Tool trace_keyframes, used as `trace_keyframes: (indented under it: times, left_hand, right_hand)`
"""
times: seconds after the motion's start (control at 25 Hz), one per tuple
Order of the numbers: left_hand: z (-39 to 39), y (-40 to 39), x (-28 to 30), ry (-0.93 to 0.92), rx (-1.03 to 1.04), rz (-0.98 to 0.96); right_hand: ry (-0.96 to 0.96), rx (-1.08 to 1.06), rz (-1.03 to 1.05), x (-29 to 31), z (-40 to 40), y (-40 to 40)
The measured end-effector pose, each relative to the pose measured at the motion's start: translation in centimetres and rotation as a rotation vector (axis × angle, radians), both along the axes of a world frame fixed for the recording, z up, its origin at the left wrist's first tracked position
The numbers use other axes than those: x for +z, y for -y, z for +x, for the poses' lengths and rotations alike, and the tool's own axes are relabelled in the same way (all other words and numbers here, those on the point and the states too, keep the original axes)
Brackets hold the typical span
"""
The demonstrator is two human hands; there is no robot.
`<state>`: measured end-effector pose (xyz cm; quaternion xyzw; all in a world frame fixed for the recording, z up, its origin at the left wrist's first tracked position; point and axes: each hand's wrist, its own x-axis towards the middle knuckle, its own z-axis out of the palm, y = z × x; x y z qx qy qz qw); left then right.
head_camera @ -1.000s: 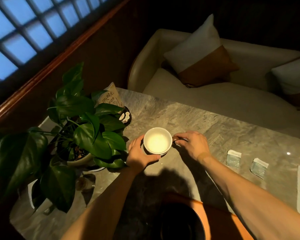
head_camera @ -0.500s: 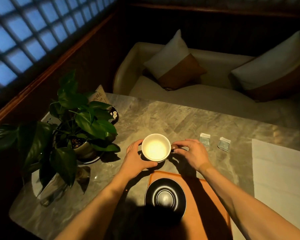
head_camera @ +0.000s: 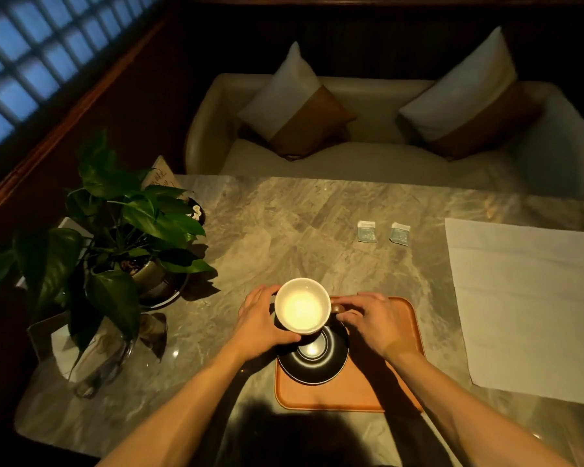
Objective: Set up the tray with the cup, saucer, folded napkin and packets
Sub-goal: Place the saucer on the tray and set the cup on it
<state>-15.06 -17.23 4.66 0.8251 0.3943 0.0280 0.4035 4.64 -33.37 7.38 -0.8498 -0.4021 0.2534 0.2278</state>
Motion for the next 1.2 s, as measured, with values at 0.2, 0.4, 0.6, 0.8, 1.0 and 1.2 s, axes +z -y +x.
trace_keyframes:
  times: [0.2, 0.4, 0.6, 0.8, 1.0, 1.2]
  left_hand:
    - [-1.1, 2.1, -2.3, -0.043, -0.044, -0.01]
    - [-1.0, 3.3, -3.3, -0.062, -0.07, -0.002]
    - [-0.9, 3.9, -3.4, -0.027, -0.091, 0.027]
    - [-1.2, 4.2, -3.5, -0.003, -0.097, 0.05]
    - [-1.2, 4.2, -3.8, -0.037, -0.106, 0.068]
    - [-1.4, 4.1, -3.6, -0.062, -0.098, 0.056]
  right_hand:
    - [-0.005, -0.036, -0.057, -1.9, -1.9, 2.4]
    - [-0.009, -0.076, -0.084, -2.7, -2.5, 3.9]
    - [-0.003, -0.092, -0.096, -2.9, -2.7, 4.6]
    - [0.001, -0.08, -0.104, -3.0, -2.8, 4.8]
    - [0.015, -0.06, -0.125, -3.1, -2.7, 4.9]
    - [0.027, -0.043, -0.138, -3.4, -2.7, 4.8]
